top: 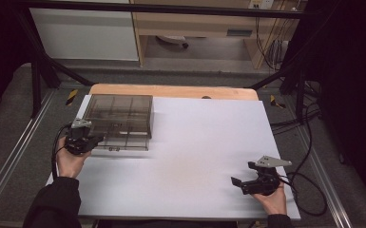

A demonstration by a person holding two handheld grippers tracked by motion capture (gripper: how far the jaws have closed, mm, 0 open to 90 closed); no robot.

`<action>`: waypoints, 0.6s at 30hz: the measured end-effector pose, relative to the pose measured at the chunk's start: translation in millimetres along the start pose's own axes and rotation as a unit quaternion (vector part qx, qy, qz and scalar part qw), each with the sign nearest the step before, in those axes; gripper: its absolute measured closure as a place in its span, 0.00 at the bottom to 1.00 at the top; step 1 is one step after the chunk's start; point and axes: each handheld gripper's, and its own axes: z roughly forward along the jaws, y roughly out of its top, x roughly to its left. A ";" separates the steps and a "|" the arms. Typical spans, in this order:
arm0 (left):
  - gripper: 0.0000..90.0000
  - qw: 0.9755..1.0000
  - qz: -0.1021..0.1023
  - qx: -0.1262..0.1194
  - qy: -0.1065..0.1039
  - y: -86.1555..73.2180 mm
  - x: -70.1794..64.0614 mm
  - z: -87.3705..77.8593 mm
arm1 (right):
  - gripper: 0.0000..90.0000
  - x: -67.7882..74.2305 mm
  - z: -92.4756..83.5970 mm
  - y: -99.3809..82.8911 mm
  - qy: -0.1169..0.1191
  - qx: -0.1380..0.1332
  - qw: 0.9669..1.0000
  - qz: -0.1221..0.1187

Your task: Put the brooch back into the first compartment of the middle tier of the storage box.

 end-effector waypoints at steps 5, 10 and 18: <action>0.99 1.000 -0.006 0.005 0.005 -1.1 5.4 4.9 | 0.01 0.3 0.1 0.0 0.000 0.000 1.000 0.001; 0.99 1.000 -0.011 0.007 0.010 -2.9 8.3 10.2 | 0.01 0.1 0.3 -0.1 -0.001 0.000 1.000 0.000; 0.98 1.000 -0.015 0.012 0.017 -5.1 11.7 16.5 | 0.01 0.0 0.4 -0.1 -0.001 0.001 1.000 -0.001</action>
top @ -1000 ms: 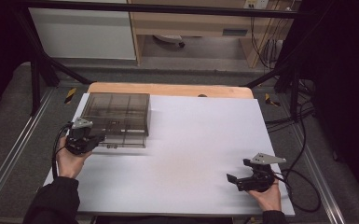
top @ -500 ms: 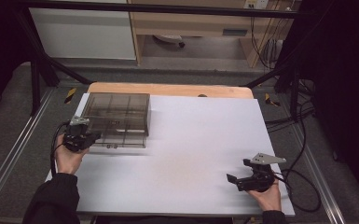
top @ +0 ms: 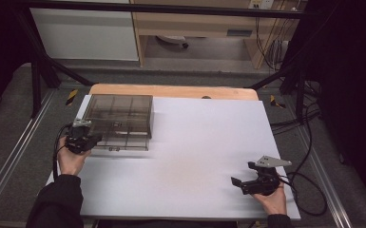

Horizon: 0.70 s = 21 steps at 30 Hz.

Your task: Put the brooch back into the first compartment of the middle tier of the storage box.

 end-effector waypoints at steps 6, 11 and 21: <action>0.98 1.000 0.001 0.003 0.004 -1.0 0.7 3.0 | 0.01 0.1 -0.1 0.0 0.000 0.000 1.000 0.001; 0.98 1.000 -0.003 0.006 0.006 -2.4 1.9 5.4 | 0.01 0.1 -0.2 0.0 0.000 0.000 1.000 0.001; 0.89 1.000 -0.010 -0.004 0.010 -2.8 5.8 -0.8 | 0.01 0.1 -0.1 0.0 0.000 0.000 1.000 0.001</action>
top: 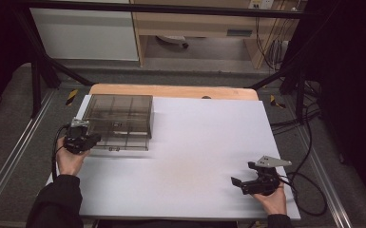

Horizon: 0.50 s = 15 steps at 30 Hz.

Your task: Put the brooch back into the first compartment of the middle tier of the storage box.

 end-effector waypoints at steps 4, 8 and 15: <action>0.81 1.000 -0.002 -0.004 -0.003 -0.2 0.4 -3.7 | 0.01 -0.2 0.0 0.0 0.000 0.000 1.000 -0.001; 0.72 1.000 0.004 -0.010 -0.004 -1.4 -1.0 -7.9 | 0.01 -0.4 -0.3 0.1 0.000 -0.001 1.000 -0.001; 0.54 1.000 0.011 -0.023 -0.017 -2.5 -4.7 -15.2 | 0.01 -0.2 -0.1 0.2 0.001 0.000 1.000 0.001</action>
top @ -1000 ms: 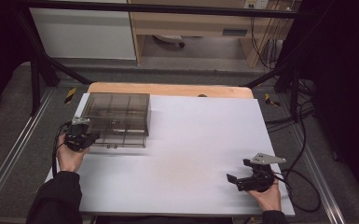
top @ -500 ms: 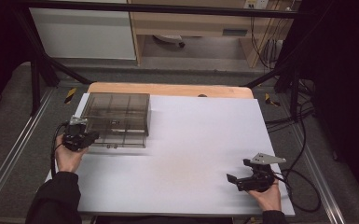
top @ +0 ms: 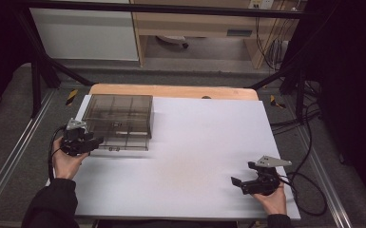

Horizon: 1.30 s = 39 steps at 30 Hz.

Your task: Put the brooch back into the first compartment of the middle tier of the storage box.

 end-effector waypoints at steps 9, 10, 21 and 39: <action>0.34 1.000 0.019 -0.007 -0.017 -4.3 -10.5 -5.3 | 0.01 -0.2 -0.1 0.1 0.000 0.000 1.000 -0.001; 0.33 1.000 0.021 -0.009 -0.019 -5.1 -11.8 -5.7 | 0.01 -0.2 -0.2 0.1 0.000 0.000 1.000 -0.001; 0.17 0.998 0.048 -0.022 -0.041 -17.7 -27.0 -10.6 | 0.01 -0.2 0.0 0.1 0.001 0.000 1.000 0.000; 0.06 0.996 0.066 -0.030 -0.057 -42.0 -44.0 -17.7 | 0.01 -0.5 -0.1 0.2 -0.001 -0.002 1.000 0.000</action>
